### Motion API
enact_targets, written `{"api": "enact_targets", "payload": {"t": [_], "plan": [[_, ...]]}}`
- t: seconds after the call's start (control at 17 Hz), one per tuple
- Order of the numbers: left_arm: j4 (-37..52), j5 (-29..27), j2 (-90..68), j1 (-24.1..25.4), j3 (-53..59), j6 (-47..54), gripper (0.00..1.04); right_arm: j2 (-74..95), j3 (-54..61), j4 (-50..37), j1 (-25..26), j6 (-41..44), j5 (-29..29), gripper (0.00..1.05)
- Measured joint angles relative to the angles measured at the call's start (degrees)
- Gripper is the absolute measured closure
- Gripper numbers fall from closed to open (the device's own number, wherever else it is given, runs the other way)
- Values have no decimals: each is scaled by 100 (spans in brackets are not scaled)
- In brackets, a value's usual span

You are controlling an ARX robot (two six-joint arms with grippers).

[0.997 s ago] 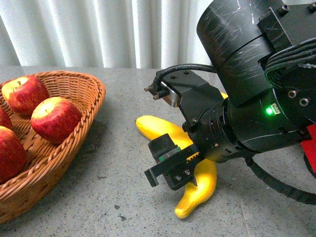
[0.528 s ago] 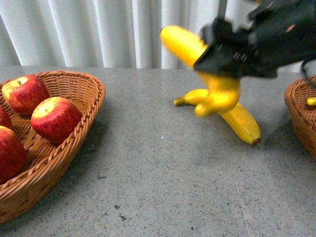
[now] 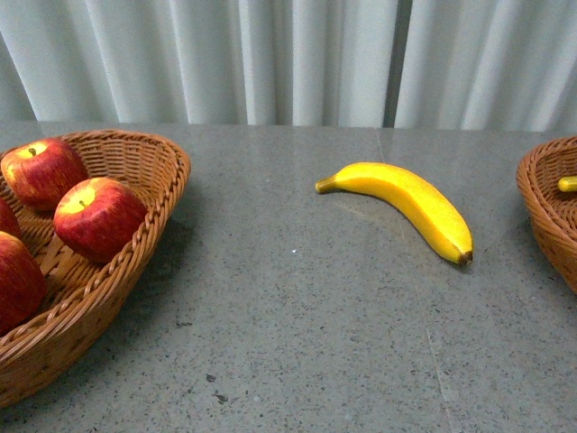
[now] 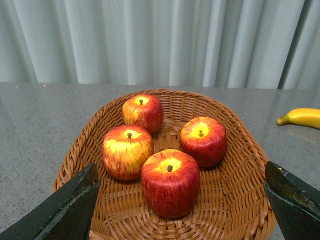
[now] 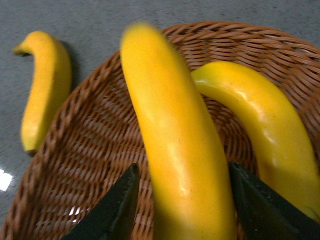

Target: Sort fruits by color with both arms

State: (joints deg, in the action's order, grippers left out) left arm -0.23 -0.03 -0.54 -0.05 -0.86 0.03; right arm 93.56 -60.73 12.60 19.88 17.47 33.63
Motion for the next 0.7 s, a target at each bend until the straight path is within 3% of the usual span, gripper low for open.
{"api": "enact_targets", "payload": {"t": [0.12, 0.23, 0.47, 0.59, 0.7], "plan": [[0, 0, 0, 0, 0, -2, 7, -378, -17, 284, -79, 306, 389, 31], [0, 0, 0, 0, 0, 0, 7, -684, -103, -103, -424, 229, 476, 7], [0, 2, 0, 0, 0, 0, 7, -748, -103, -426, -710, 39, 474, 6], [0, 0, 0, 0, 0, -2, 7, -739, -103, -855, -1270, -245, 227, 7], [2, 0, 0, 0, 0, -2, 7, -428, -214, -1300, -2190, -590, -101, 6]]}}
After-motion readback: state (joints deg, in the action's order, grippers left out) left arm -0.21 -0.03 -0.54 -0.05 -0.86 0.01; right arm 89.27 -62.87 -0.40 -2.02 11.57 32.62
